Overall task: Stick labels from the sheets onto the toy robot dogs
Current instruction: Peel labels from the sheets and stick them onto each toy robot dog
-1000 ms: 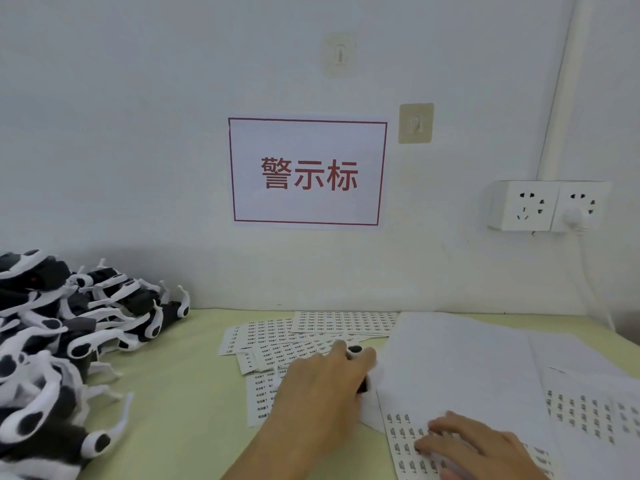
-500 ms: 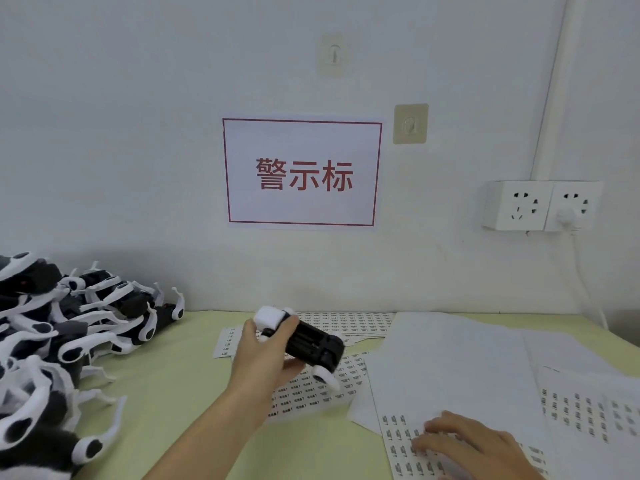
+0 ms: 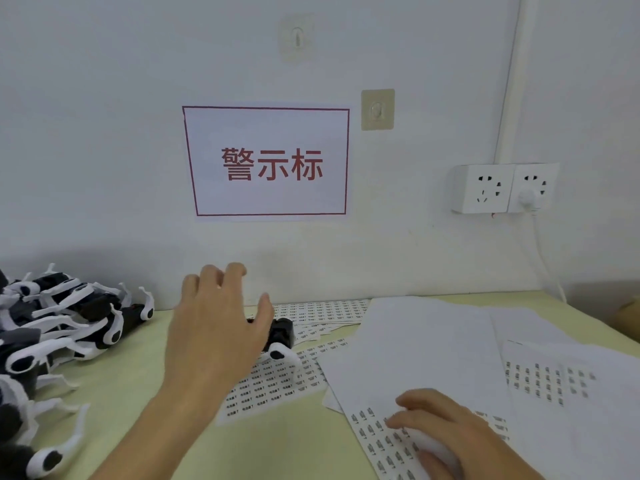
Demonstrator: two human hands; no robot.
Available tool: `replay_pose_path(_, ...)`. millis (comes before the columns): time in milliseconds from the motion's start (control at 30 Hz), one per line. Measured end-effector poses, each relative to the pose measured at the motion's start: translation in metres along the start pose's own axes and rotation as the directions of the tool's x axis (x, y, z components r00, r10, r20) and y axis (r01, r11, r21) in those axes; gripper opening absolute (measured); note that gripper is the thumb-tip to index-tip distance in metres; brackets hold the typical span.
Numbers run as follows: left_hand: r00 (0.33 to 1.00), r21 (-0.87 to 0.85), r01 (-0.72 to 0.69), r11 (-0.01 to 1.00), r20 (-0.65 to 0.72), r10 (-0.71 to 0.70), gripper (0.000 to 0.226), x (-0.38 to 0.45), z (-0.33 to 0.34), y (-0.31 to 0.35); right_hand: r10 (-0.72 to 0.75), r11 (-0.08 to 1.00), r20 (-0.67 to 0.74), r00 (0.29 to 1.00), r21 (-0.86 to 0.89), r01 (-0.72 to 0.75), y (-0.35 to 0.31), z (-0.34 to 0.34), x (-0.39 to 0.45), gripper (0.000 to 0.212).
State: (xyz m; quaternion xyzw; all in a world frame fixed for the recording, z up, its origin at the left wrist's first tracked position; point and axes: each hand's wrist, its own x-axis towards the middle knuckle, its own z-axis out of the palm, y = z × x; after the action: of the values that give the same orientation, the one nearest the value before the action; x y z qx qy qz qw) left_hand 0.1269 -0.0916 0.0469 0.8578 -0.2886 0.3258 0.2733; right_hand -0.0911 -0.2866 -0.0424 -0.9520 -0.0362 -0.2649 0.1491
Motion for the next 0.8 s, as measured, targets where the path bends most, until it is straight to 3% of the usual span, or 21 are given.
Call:
replay_pose_path(67,0.964,-0.313,-0.170,0.935,0.143,0.223,0.042,-0.020,0.001,0.030,0.104,0.992,0.030,0.994,0.064,-0.106,0.001,0.001,-0.001,0.043)
replay_pose_path(100,0.902,-0.417,-0.205,0.885,0.272,0.336,0.044,-0.035,0.007,0.043,0.152,0.984,0.040,0.988,0.087,-0.155,0.001,0.000,0.000,0.039)
replay_pose_path(133,0.804,-0.466,-0.216,0.858,0.414,0.427,0.051,-0.052,0.016,0.054,0.192,0.975,0.040,0.981,0.107,-0.195,0.000,0.000,0.002,0.039)
replay_pose_path(200,0.539,-0.402,-0.274,0.874,0.688,0.486,0.077,-0.079,0.038,0.068,0.284,0.943,0.036,0.958,0.169,-0.286,0.002,-0.002,0.004,0.044)
replay_pose_path(233,0.439,-0.336,-0.331,0.882,0.772,0.459,0.088,-0.088,0.047,0.072,0.315,0.930,0.026,0.949,0.192,-0.314,0.002,-0.002,0.004,0.047)
replay_pose_path(267,0.395,-0.292,-0.362,0.885,0.813,0.429,0.095,-0.091,0.054,0.073,0.333,0.923,0.007,0.943,0.200,-0.328,0.003,-0.001,0.003,0.048)
replay_pose_path(333,0.410,-0.275,-0.336,0.901,0.818,0.403,0.102,-0.091,0.060,0.072,0.378,0.905,-0.045,0.925,0.227,-0.359,0.004,0.000,0.002,0.049)
replay_pose_path(433,0.466,-0.318,-0.276,0.907,0.781,0.416,0.088,-0.092,0.063,0.069,0.481,0.845,-0.097,0.871,0.315,-0.431,0.003,0.001,0.001,0.047)
replay_pose_path(600,0.544,-0.395,-0.232,0.889,0.704,0.455,0.067,-0.095,0.062,0.066,0.625,0.602,0.032,0.780,0.617,-0.507,0.002,-0.009,0.005,0.044)
replay_pose_path(733,0.533,-0.426,-0.299,0.854,0.667,0.520,0.063,-0.093,0.058,0.067,0.647,0.412,0.150,0.748,0.756,-0.508,0.009,-0.017,0.004,0.056)
replay_pose_path(800,0.507,-0.413,-0.348,0.842,0.673,0.539,0.071,-0.093,0.057,0.071,0.639,0.375,0.180,0.748,0.777,-0.506,0.012,-0.020,0.003,0.062)
